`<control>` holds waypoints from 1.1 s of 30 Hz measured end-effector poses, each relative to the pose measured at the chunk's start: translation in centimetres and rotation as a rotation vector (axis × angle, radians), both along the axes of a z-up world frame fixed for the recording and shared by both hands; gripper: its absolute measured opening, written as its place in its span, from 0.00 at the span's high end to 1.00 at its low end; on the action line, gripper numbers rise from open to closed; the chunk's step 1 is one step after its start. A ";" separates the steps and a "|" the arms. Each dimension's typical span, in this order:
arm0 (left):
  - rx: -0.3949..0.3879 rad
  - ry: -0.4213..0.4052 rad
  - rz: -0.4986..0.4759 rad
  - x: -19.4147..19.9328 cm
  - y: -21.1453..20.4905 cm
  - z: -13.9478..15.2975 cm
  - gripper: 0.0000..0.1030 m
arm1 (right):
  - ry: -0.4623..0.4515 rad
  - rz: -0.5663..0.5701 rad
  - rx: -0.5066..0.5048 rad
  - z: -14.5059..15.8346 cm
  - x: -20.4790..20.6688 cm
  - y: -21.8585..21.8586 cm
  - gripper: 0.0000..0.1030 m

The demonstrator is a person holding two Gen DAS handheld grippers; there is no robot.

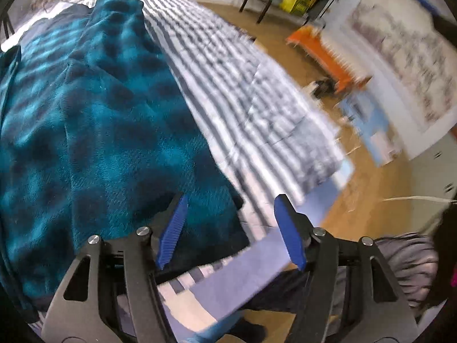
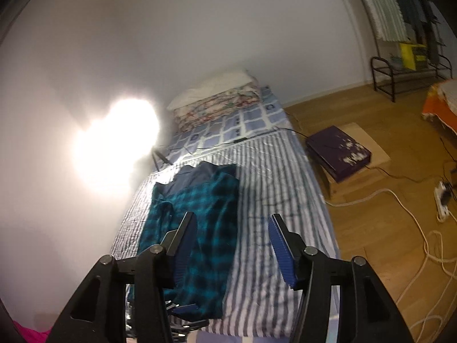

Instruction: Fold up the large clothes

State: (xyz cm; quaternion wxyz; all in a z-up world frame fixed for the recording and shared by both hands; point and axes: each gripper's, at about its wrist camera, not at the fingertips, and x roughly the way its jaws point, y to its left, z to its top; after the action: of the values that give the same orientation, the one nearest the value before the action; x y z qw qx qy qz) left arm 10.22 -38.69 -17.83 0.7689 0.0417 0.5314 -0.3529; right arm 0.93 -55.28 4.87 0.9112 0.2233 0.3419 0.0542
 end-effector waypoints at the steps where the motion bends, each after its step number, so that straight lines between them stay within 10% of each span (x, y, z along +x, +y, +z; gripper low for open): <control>1: 0.027 -0.007 0.001 0.0 -0.4 -0.6 0.37 | 0.009 -0.004 0.015 -0.7 -0.1 -0.2 0.46; 6: 0.063 -0.028 0.022 0.9 -0.9 -2.6 0.39 | 0.064 -0.010 0.065 -4.4 0.0 -0.4 0.46; 12: -0.035 0.010 0.048 2.0 1.2 -2.6 0.85 | 0.129 0.018 0.121 -9.3 3.4 1.0 0.46; 19: -0.336 0.145 0.167 2.7 7.0 0.6 0.87 | 0.216 0.091 0.196 -16.1 10.5 4.5 0.32; 33: -0.471 0.176 0.218 2.3 10.5 1.5 0.87 | 0.335 0.071 0.332 -28.1 26.9 11.6 0.36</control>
State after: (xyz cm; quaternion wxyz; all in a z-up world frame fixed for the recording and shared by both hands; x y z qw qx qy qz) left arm 12.48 -28.23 -16.33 0.7418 -0.2267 0.5007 -0.3843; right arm 27.85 -43.66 -23.21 0.7901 0.3636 0.4825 0.1037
